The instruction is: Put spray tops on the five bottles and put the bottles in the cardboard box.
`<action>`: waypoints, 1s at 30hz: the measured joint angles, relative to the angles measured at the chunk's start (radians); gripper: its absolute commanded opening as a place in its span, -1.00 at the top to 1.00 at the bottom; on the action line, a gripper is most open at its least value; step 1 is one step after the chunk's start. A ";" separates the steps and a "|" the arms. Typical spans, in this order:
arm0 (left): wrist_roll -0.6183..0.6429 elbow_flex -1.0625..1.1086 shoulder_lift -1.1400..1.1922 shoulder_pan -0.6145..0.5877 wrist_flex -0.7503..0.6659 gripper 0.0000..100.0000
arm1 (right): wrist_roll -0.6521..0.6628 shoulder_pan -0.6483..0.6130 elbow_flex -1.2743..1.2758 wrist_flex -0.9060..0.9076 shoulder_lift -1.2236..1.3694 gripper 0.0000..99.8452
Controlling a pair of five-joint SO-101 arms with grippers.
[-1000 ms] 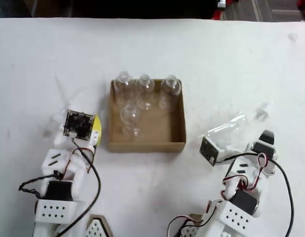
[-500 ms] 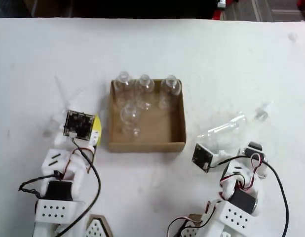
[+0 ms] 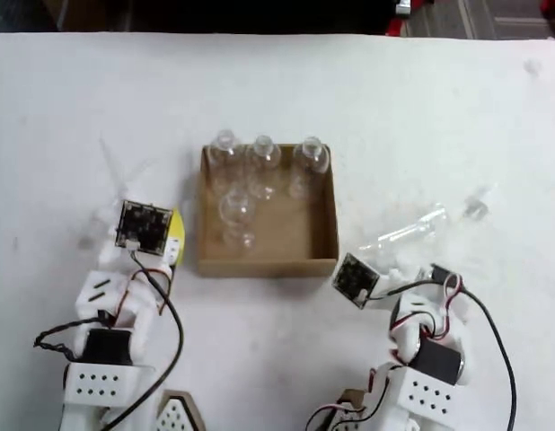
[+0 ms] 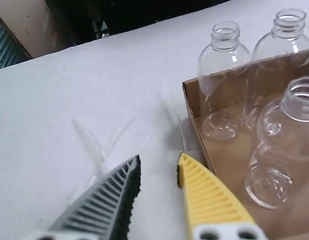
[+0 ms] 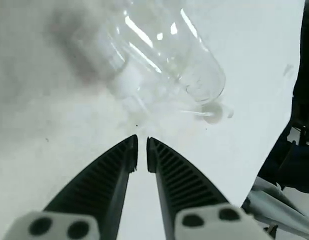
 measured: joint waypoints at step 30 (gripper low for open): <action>0.000 0.000 0.000 0.000 0.000 0.76 | -0.117 -0.163 -0.776 0.522 0.565 0.96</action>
